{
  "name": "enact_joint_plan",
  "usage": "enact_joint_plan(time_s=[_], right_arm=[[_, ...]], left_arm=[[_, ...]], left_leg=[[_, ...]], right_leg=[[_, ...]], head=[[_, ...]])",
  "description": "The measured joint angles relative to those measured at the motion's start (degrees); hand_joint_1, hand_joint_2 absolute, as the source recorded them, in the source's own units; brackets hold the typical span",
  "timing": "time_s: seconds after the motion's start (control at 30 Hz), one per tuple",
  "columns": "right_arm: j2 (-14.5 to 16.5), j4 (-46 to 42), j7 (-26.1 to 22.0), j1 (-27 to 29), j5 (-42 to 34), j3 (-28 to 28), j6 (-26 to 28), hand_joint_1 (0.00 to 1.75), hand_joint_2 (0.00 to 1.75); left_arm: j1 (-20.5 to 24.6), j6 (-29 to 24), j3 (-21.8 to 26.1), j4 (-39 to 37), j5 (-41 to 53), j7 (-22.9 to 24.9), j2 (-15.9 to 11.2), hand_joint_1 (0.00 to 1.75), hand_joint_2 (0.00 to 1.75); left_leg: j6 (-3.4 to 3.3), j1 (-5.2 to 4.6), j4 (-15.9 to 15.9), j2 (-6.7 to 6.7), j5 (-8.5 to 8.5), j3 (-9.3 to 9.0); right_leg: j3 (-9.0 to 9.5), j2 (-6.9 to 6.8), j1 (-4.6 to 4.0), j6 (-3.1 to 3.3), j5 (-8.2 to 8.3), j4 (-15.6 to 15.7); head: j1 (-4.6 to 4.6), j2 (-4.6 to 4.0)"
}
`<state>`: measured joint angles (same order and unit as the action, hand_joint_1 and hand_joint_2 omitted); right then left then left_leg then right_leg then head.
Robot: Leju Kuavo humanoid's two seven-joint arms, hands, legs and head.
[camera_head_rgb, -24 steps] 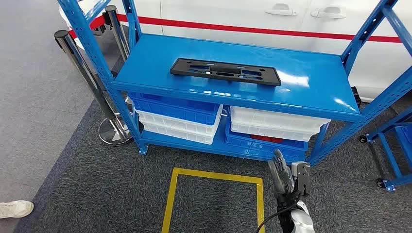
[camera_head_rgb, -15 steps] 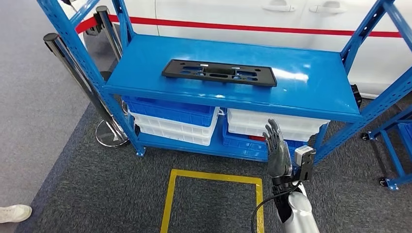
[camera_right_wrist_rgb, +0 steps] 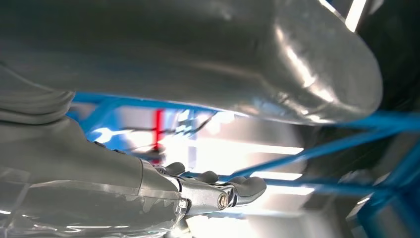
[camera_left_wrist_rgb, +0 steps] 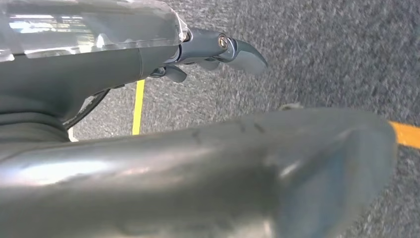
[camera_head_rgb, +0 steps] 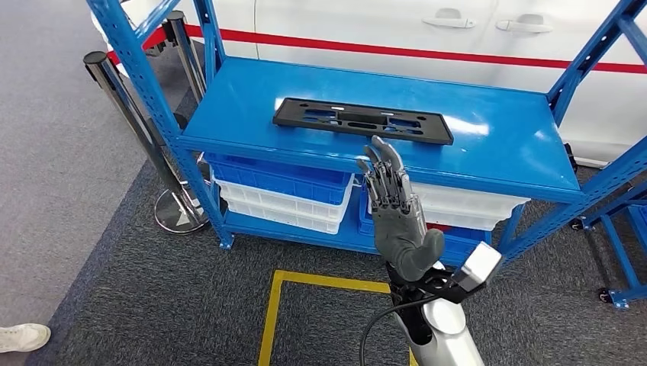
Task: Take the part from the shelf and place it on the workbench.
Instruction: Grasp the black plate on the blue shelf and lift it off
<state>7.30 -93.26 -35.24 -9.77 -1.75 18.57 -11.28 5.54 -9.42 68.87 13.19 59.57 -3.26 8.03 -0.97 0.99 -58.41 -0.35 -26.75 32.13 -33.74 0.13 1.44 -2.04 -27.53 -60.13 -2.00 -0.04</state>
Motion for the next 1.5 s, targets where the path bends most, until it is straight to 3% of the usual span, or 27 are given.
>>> enact_joint_plan(time_s=[0.1,0.13,0.17,0.2,0.23,0.3,0.37,0.4,0.47,0.53,0.6,0.67,0.7,0.73,0.8,0.87,1.0,1.07,1.13,1.17,1.2,1.23,1.3,1.33,1.4,1.47,1.5], right_arm=[[0.0,-3.9,-1.2,-0.3,-0.6,3.8,0.2,0.0,0.0],[0.0,-5.0,-1.6,-0.3,-0.8,4.9,0.4,0.0,0.0],[0.0,-5.8,-2.0,-0.3,-1.0,5.8,0.5,0.0,0.0],[0.0,-6.5,-2.2,-0.4,-1.1,6.5,0.7,0.0,0.0],[-0.1,-7.2,-2.4,-0.4,-1.2,7.0,0.8,0.0,0.0],[-0.1,-8.5,-2.6,-0.7,-1.3,7.9,0.9,0.0,0.0],[-0.1,-9.3,-2.7,-0.9,-1.6,8.7,0.9,0.0,0.0],[-0.1,-9.6,-2.8,-1.0,-1.9,9.0,0.9,0.0,0.0],[-0.1,-9.8,-2.9,-1.1,-2.7,9.6,1.0,0.0,0.0],[-0.1,-9.9,-3.0,-1.3,-3.5,10.2,1.1,0.0,0.0],[-0.2,-9.9,-3.1,-1.3,-4.0,10.7,1.1,0.0,0.0],[-0.3,-9.9,-3.1,-1.3,-4.3,11.0,1.0,0.0,0.0],[-0.3,-9.9,-3.1,-1.3,-4.4,11.2,0.9,0.0,0.0],[-0.3,-9.9,-3.0,-1.3,-4.6,11.2,0.8,0.0,0.0],[-0.3,-9.9,-3.0,-1.4,-4.9,11.3,0.7,0.0,0.0],[-0.3,-9.9,-3.0,-1.5,-5.1,11.4,0.4,0.0,0.0],[-0.3,-9.9,-2.9,-1.7,-5.2,11.4,-0.1,0.0,0.0],[-0.4,-9.9,-2.9,-1.8,-5.3,11.4,-0.2,0.0,0.0],[-0.4,-9.9,-2.9,-1.9,-5.3,11.4,-0.2,0.0,0.0],[-0.4,-9.9,-2.9,-1.8,-5.3,11.4,-0.2,0.0,0.0],[-0.4,-9.9,-2.9,-1.8,-5.3,11.4,-0.2,0.0,0.0],[-0.4,-9.9,-2.9,-1.9,-5.3,11.4,-0.2,0.0,0.0],[-0.4,-9.9,-2.9,-1.9,-5.3,11.4,-0.2,0.0,0.0],[-0.4,-9.9,-2.9,-2.0,-5.3,11.4,-0.2,0.0,0.0],[-0.4,-9.9,-3.0,-2.1,-5.3,11.5,-0.2,0.0,0.0],[-0.4,-10.0,-3.0,-2.2,-5.3,11.5,-0.2,0.0,0.0],[-0.4,-10.0,-2.9,-2.2,-5.3,11.5,-0.2,0.0,0.0]], left_arm=[[0.4,-0.4,1.3,-0.1,1.3,0.0,0.2,0.0,0.0],[0.4,-0.4,1.6,-0.2,1.8,0.0,0.3,0.0,0.0],[0.5,-0.5,1.9,-0.2,2.1,0.0,0.4,0.0,0.0],[0.5,-0.5,2.2,-0.3,2.4,0.0,0.4,0.0,0.0],[0.5,-0.5,2.4,-0.3,2.7,0.0,0.4,0.0,0.0],[0.6,-0.5,2.8,-0.5,3.0,0.0,0.8,0.0,0.0],[0.8,-0.6,3.0,-0.7,3.1,0.1,1.1,0.0,0.0],[0.9,-0.6,3.2,-0.7,3.1,0.1,1.1,0.0,0.0],[1.0,-0.6,3.4,-0.8,3.1,0.2,1.1,0.0,0.0],[1.1,-0.6,3.5,-0.8,3.1,0.2,1.1,0.0,0.0],[1.1,-0.6,3.6,-0.8,3.1,0.4,1.1,0.0,0.0],[1.0,-0.6,3.7,-0.8,3.1,0.6,1.1,0.0,0.0],[1.0,-0.6,3.8,-0.8,3.0,0.7,1.0,0.0,0.0],[1.0,-0.6,3.8,-0.8,3.0,0.9,1.0,0.0,0.0],[1.1,-0.7,3.9,-0.8,3.0,1.0,1.0,0.0,0.0],[1.1,-0.8,3.9,-0.9,3.0,1.2,1.1,0.0,0.0],[1.1,-1.2,4.0,-0.9,3.0,1.8,1.2,0.0,0.0],[1.1,-1.3,4.0,-0.9,3.0,1.9,1.2,0.0,0.0],[1.1,-1.4,4.0,-0.9,3.0,1.9,1.2,0.0,0.0],[1.1,-1.4,4.0,-0.9,3.0,1.9,1.2,0.0,0.0],[1.1,-1.4,4.0,-0.9,3.0,1.9,1.2,0.0,0.0],[1.1,-1.4,4.0,-0.9,3.0,1.9,1.2,0.0,0.0],[1.1,-1.4,4.0,-1.0,3.0,1.9,1.3,0.0,0.0],[1.1,-1.4,4.0,-1.0,3.0,1.9,1.4,0.0,0.0],[1.2,-1.4,4.0,-1.2,3.0,1.9,1.6,0.0,0.0],[1.3,-1.4,4.0,-1.3,3.0,1.9,1.6,0.0,0.0],[1.3,-1.4,4.0,-1.3,3.0,1.9,1.6,0.0,0.0]], left_leg=[[-0.79,-0.32,0.1,0.04,-0.06,-0.05],[-0.94,-0.56,0.1,0.03,-0.13,-0.1],[-1.09,-0.83,0.1,0.0,-0.21,-0.22],[-1.24,-1.13,0.1,-0.05,-0.32,-0.42],[-1.36,-1.42,0.1,-0.12,-0.44,-0.67],[-1.47,-1.89,0.1,-0.21,-0.73,-1.0],[-1.19,-1.91,0.1,-0.15,-0.89,-0.87],[-0.96,-1.91,0.2,-0.1,-0.92,-0.83],[-0.46,-1.96,0.4,-0.02,-1.18,-1.17],[0.2,-1.91,-2.4,0.0,-3.07,-0.17],[1.01,-1.24,-9.6,0.01,-6.42,3.47],[1.75,-0.58,-15.2,0.03,-7.81,6.81],[2.07,-0.29,-15.0,0.04,-6.73,7.06],[2.38,-0.03,-12.5,0.07,-4.65,6.18],[2.9,0.35,-5.0,0.11,-0.65,3.0],[2.35,0.33,-1.4,-0.1,0.29,1.39],[0.31,0.06,-1.1,-0.35,0.14,1.38],[-0.32,0.0,-1.0,-0.33,0.17,1.31],[-0.65,-0.33,-1.0,-0.31,0.07,1.31],[-0.77,-0.58,-1.0,-0.3,0.01,1.27],[-0.9,-0.9,-1.0,-0.32,-0.07,1.17],[-1.04,-1.25,-1.0,-0.36,-0.16,0.99],[-1.37,-1.88,-0.9,-0.48,-0.38,0.47],[-1.44,-2.09,-0.9,-0.51,-0.45,0.31],[-1.26,-1.89,-0.6,-0.45,-0.48,0.27],[-0.86,-1.77,-0.2,-0.34,-0.43,0.08],[-0.66,-1.88,-0.2,-0.28,-0.62,-0.08]], right_leg=[[-5.39,-0.05,-0.21,-0.05,-5.16,-11.1],[-7.11,-0.05,-0.33,0.06,-6.04,-14.3],[-7.88,-0.05,-0.5,0.32,-5.75,-15.4],[-7.47,-0.05,-0.73,0.78,-4.3,-14.2],[-6.02,-0.03,-1.08,1.44,-2.11,-10.9],[-2.44,-0.03,-1.91,3.33,1.35,-2.9],[-0.94,-0.08,-2.48,4.41,2.08,0.8],[-0.86,-0.08,-2.57,4.45,2.11,1.2],[-0.2,-0.07,-2.22,4.18,2.45,2.4],[0.82,-0.24,-1.52,3.83,2.84,3.7],[1.23,-0.39,-1.19,3.6,2.81,4.0],[1.28,-0.4,-1.0,3.3,2.56,3.9],[1.34,-0.36,-0.84,3.07,2.37,3.7],[1.43,-0.31,-0.63,2.77,2.1,3.4],[1.53,-0.24,-0.27,1.99,1.4,2.7],[1.31,-0.15,-0.38,1.21,0.88,1.9],[0.96,-0.1,-0.35,0.43,0.16,1.0],[-1.13,-0.14,-0.28,0.13,-2.5,-3.6],[-5.14,-0.15,-0.42,0.1,-5.95,-11.4],[-6.85,-0.15,-0.55,0.27,-6.75,-14.5],[-7.64,-0.15,-0.77,0.66,-6.41,-15.6],[-7.39,-0.13,-1.09,1.3,-5.02,-14.5],[-4.21,-0.04,-2.2,3.51,-0.7,-7.2],[-2.54,-0.04,-2.75,4.73,0.69,-3.7],[-0.84,-0.05,-3.65,6.37,1.55,0.3],[-0.3,-0.07,-3.77,6.66,1.85,1.6],[0.28,-0.16,-3.55,6.39,2.16,2.6]], head=[[0.01,0.0],[0.01,0.0],[0.01,0.0],[0.01,0.0],[0.02,0.0],[-0.15,-0.01],[-0.29,-0.01],[-0.32,-0.01],[-0.27,0.0],[-0.38,0.0],[-0.49,0.0],[-0.48,0.0],[-0.47,0.0],[-0.48,0.0],[-0.49,0.0],[-0.43,0.0],[-0.37,0.0],[-0.34,0.0],[-0.34,0.0],[-0.34,0.0],[-0.34,0.0],[-0.34,0.0],[-0.36,0.0],[-0.63,0.0],[-0.89,0.0],[-0.8,0.0],[-0.78,0.0]])
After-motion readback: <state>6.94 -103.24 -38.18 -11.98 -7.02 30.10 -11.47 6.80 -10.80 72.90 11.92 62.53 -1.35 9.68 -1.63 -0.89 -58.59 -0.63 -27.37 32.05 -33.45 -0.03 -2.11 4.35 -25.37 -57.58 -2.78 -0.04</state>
